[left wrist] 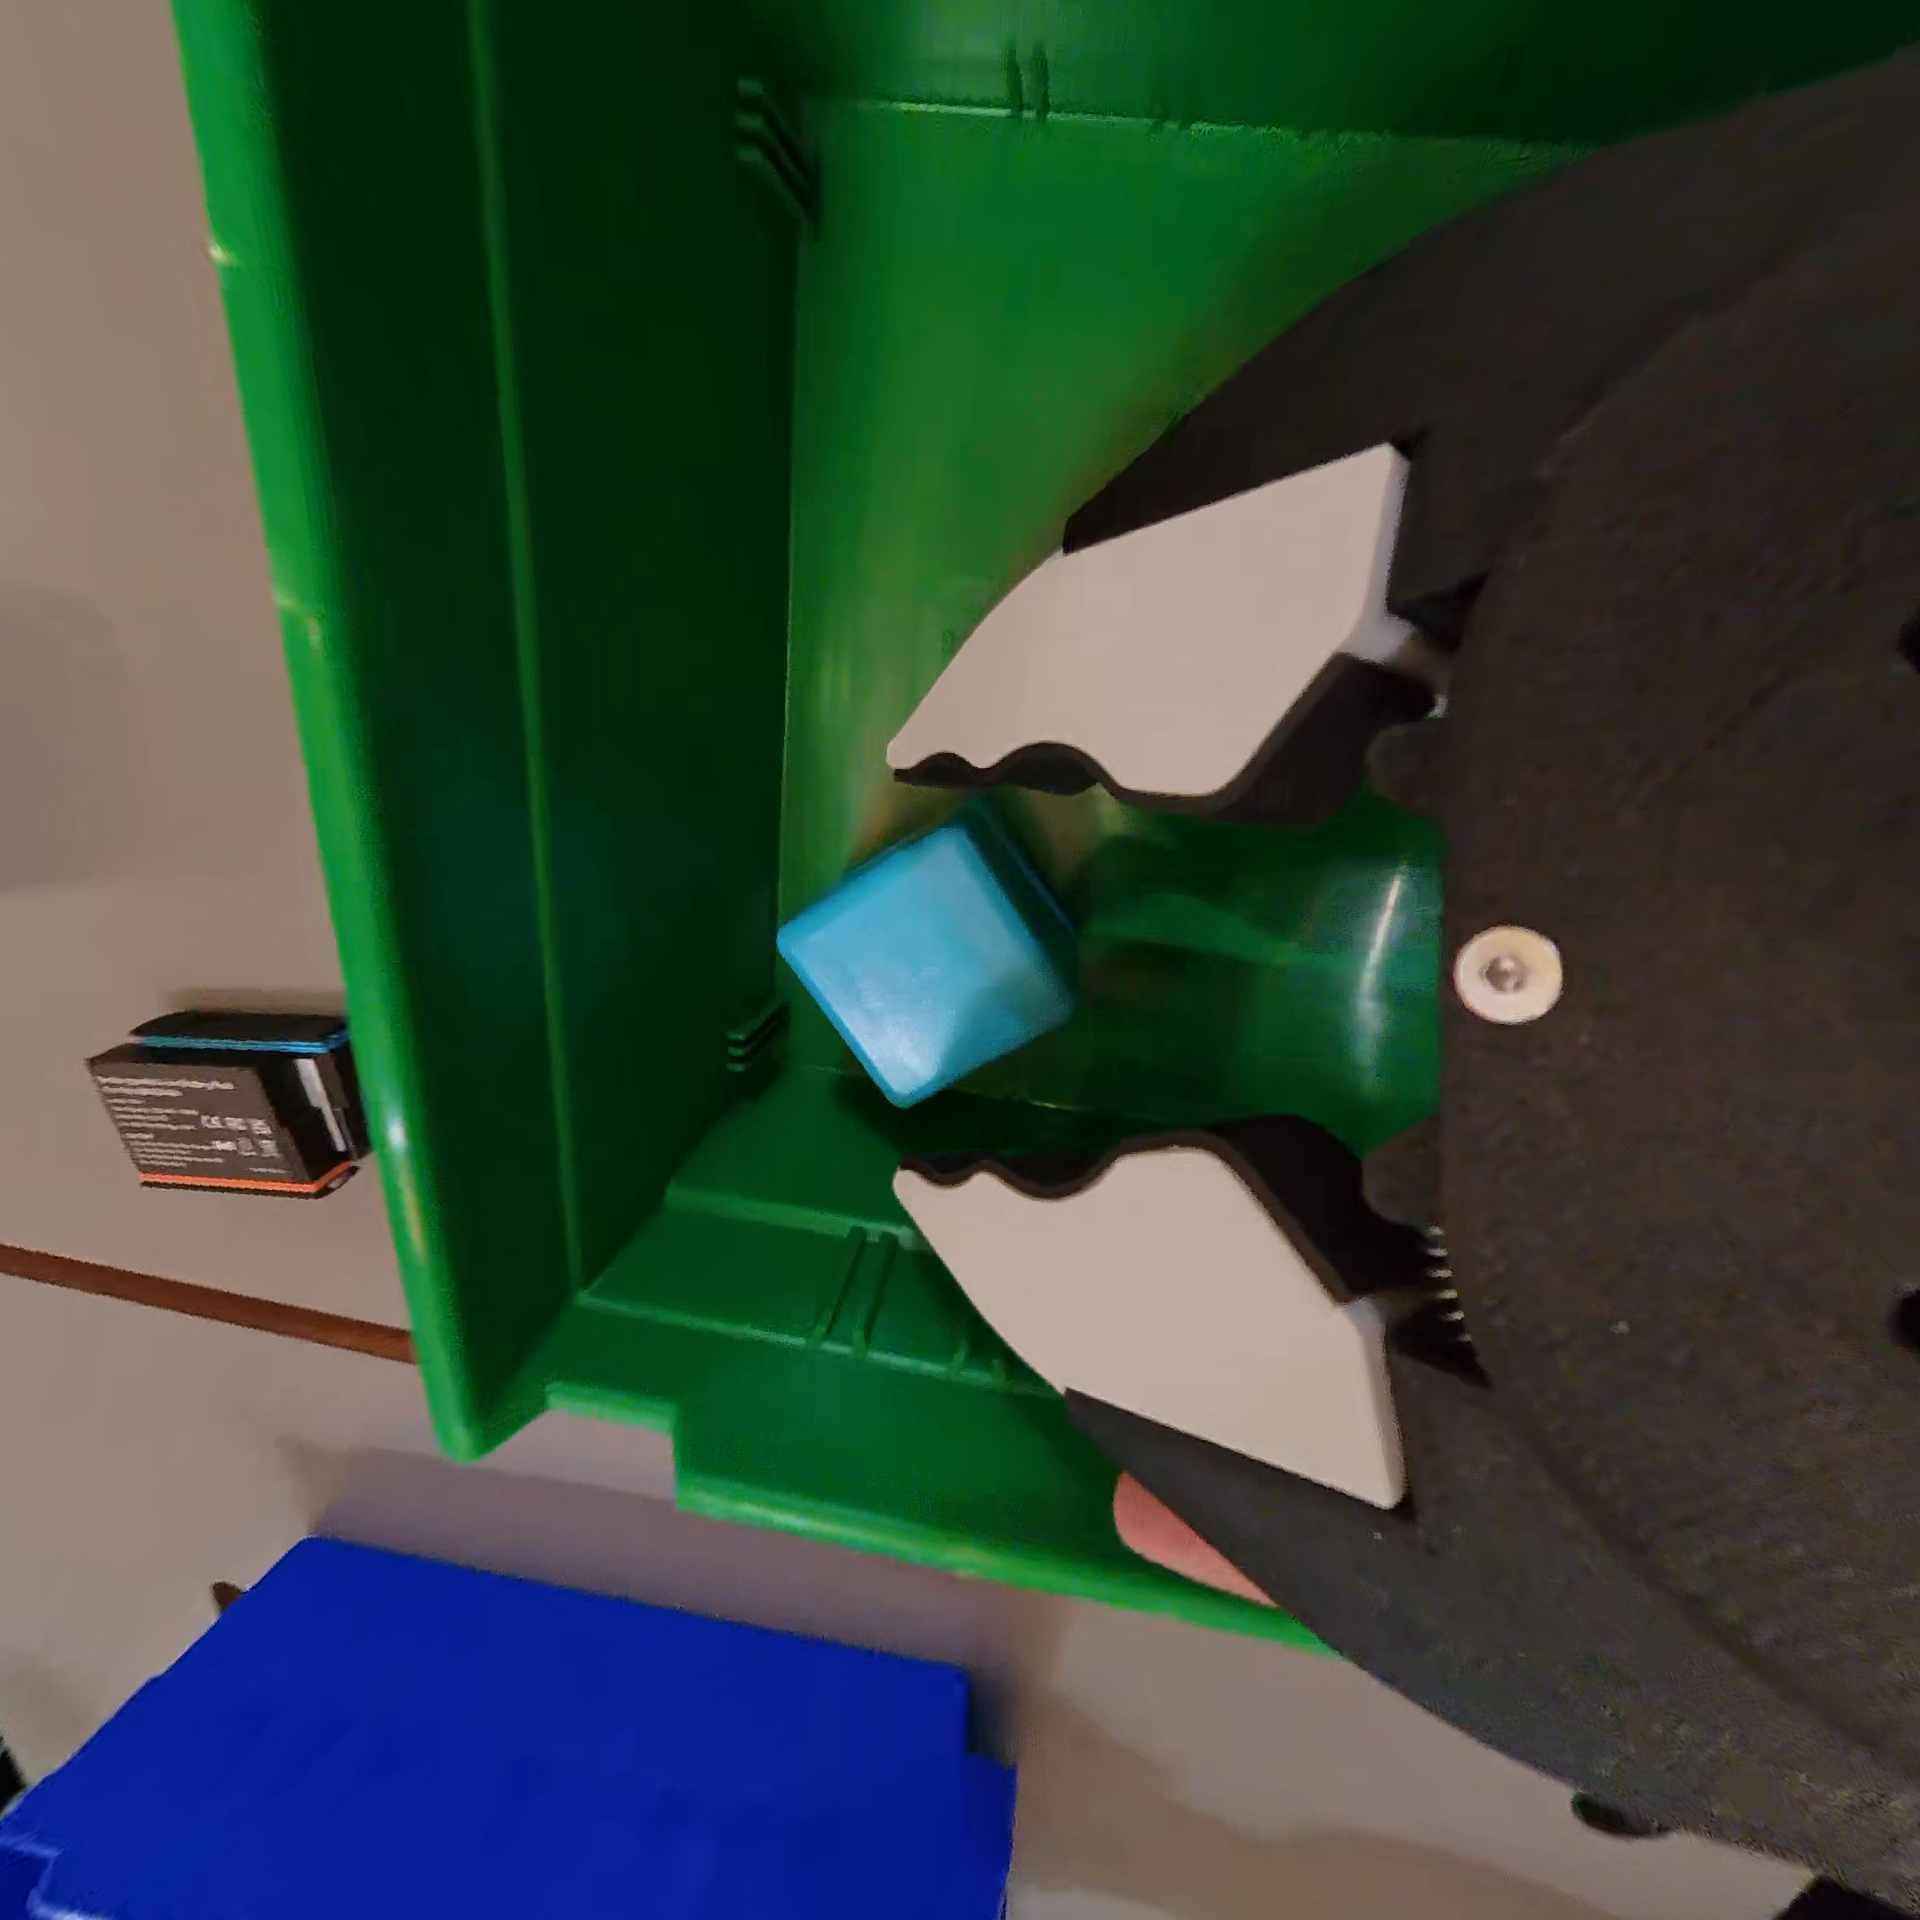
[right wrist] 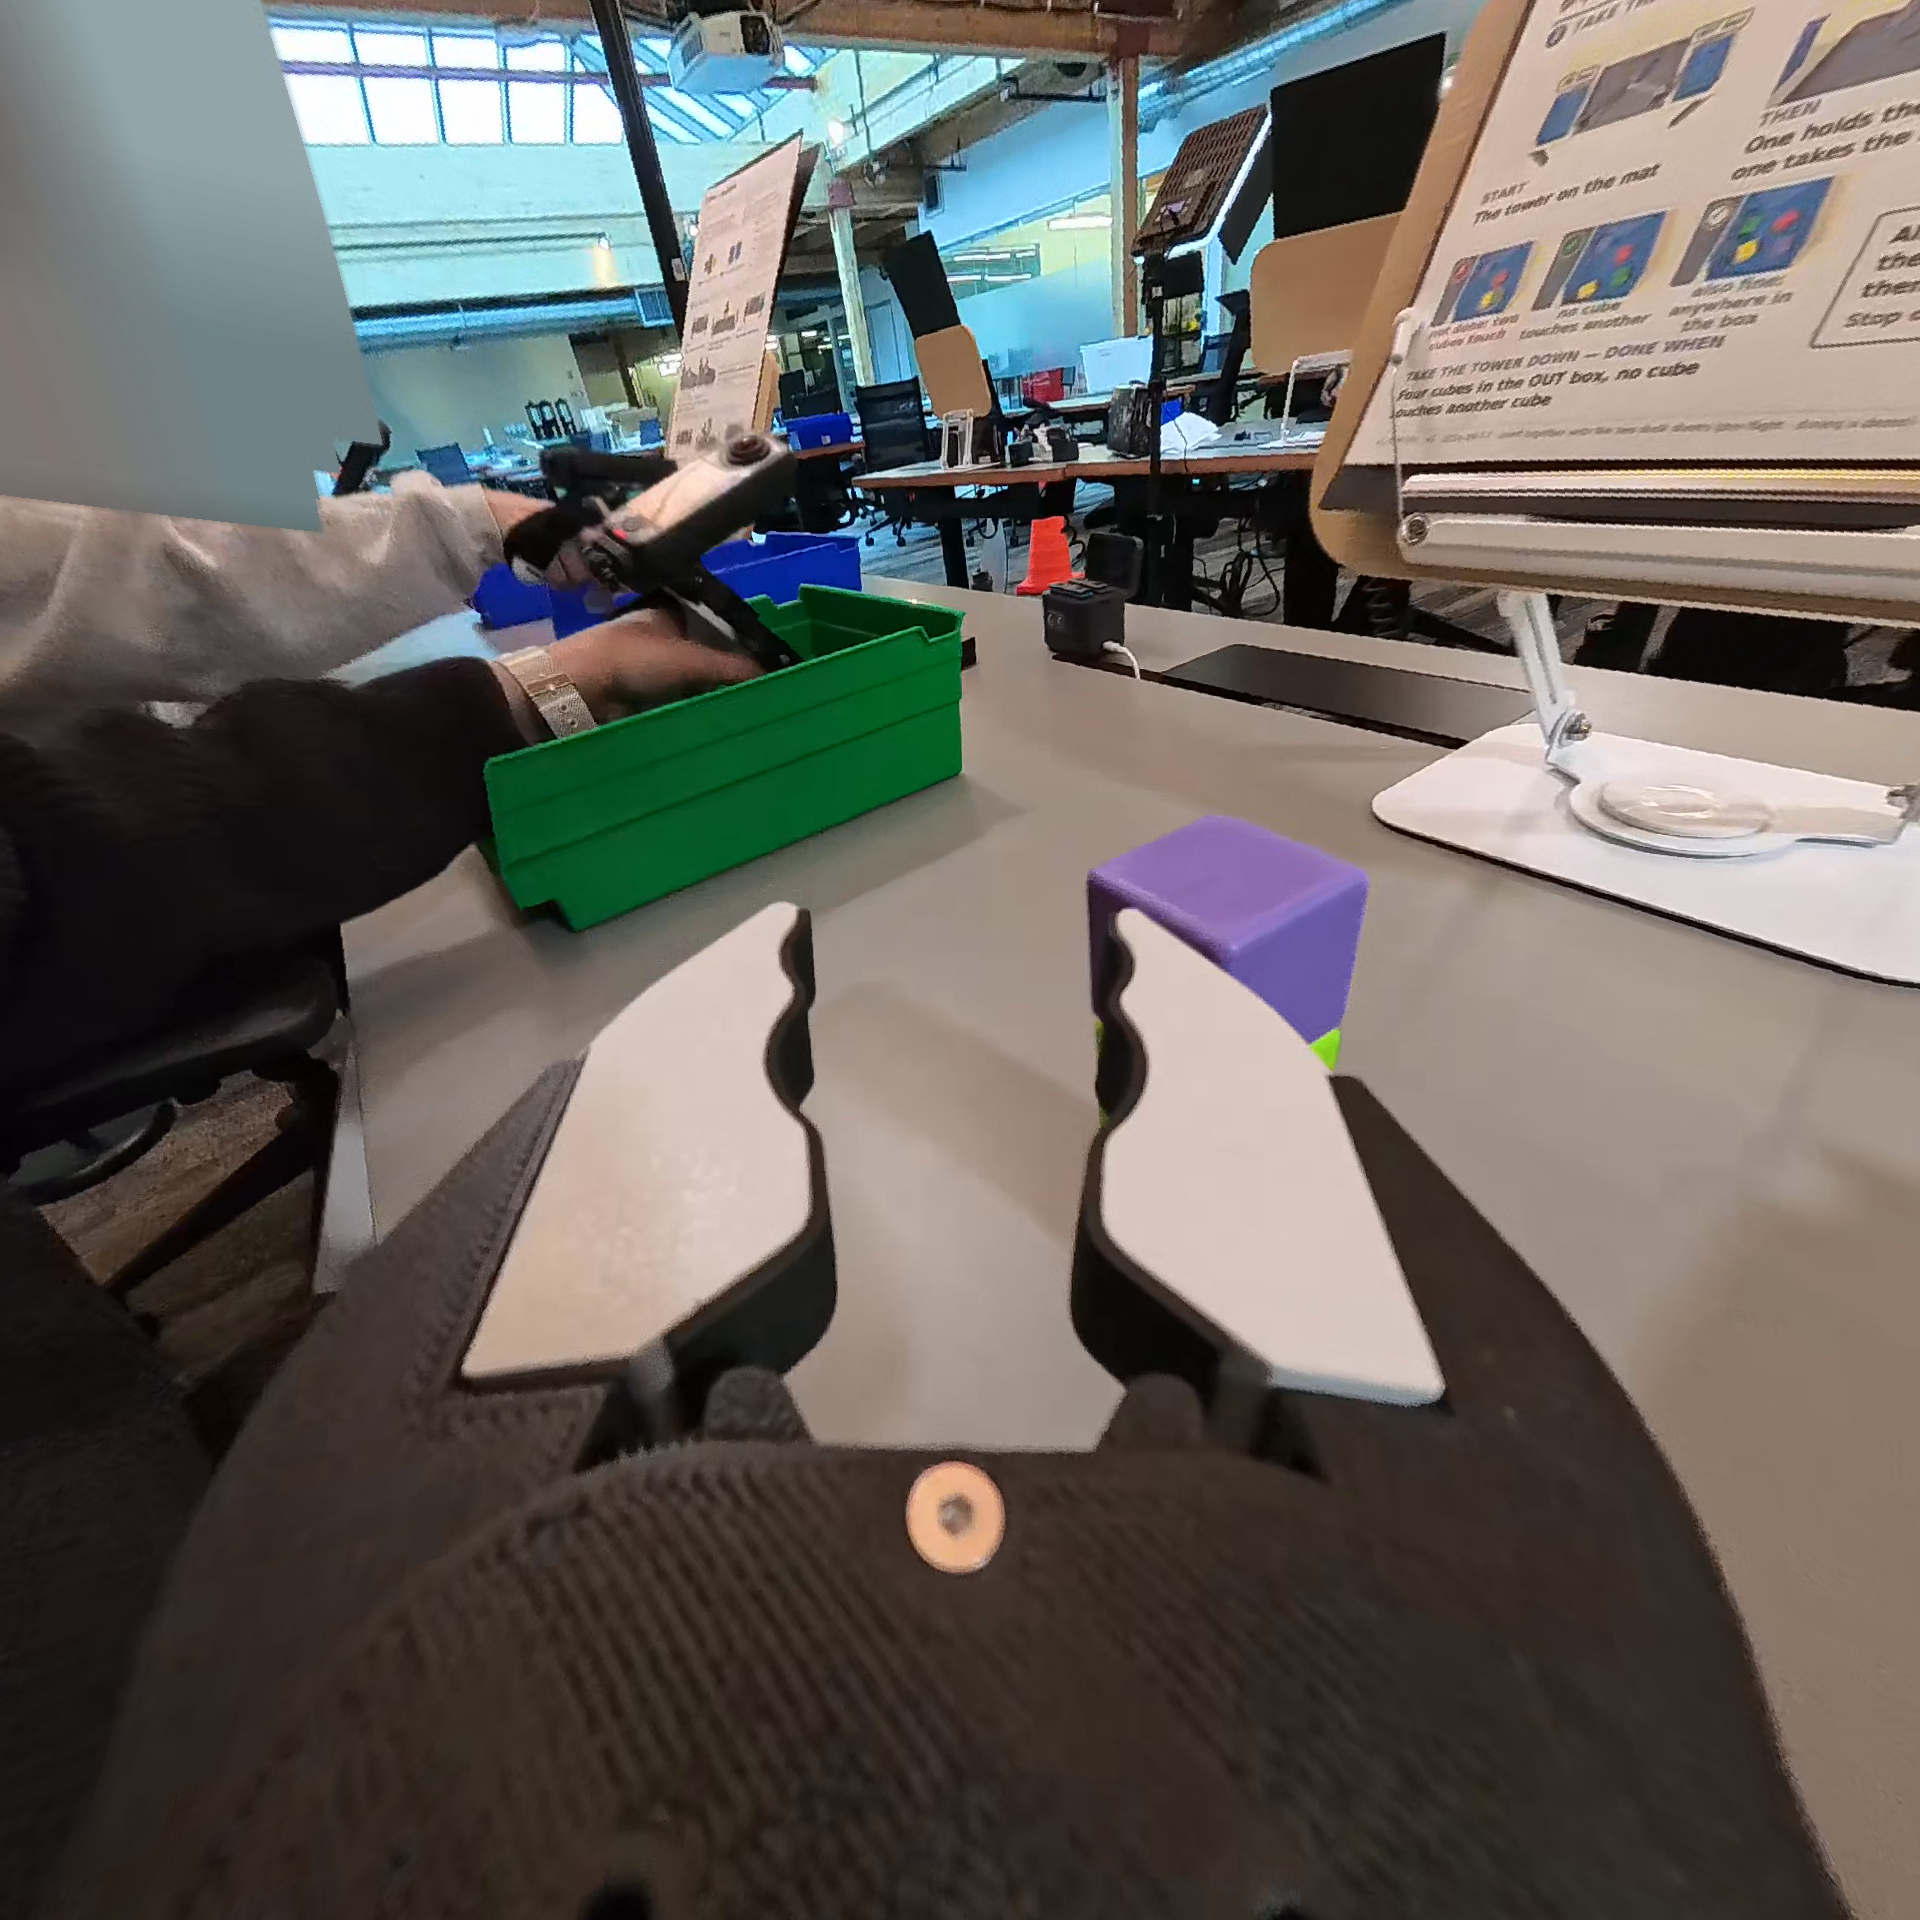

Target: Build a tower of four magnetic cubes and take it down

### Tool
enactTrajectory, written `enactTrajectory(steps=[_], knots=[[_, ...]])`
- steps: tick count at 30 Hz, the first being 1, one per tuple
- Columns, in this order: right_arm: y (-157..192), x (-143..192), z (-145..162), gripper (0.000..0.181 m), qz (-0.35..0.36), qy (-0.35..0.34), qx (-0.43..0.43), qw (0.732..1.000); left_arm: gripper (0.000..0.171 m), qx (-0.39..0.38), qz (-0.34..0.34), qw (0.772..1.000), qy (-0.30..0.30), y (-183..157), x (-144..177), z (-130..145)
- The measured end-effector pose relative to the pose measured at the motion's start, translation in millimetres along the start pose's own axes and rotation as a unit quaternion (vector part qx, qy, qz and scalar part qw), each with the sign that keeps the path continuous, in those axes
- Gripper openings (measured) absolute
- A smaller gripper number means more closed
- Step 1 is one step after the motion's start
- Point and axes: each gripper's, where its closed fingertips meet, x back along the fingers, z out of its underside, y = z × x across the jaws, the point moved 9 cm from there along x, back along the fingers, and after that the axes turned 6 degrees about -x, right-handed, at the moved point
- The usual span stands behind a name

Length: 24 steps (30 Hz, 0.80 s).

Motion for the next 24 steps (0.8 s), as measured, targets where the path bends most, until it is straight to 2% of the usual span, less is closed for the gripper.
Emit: enactTrajectory(steps=[4,6,7,10,14,17,24], knots=[[2,-3,5,0.051,-0.006,0.012,0.017,1.0,0.075,0.069,0.05,0.996,0.009,-5,-16,12],[2,-4,7,0.05,-0.009,0.016,0.025,1.0,0.069,0.098,0.079,0.992,0.017,-4,-22,19],[3,-4,8,0.05,-0.01,0.018,0.028,0.999,0.056,0.117,0.089,0.989,0.008,-1,-22,21],[2,-4,9,0.049,-0.01,0.02,0.032,0.999,0.052,0.144,0.122,0.982,-0.014,7,-17,20],[1,-4,9,0.048,-0.013,0.019,0.027,0.999,0.052,0.121,0.132,0.983,-0.046,9,-7,16],[1,-3,9,0.047,-0.012,0.019,0.029,0.999,0.052,0.081,0.114,0.987,-0.083,11,9,7],[2,-1,8,0.046,-0.015,0.013,0.032,0.999,0.052,0.012,0.113,0.975,-0.192,13,75,-22]])
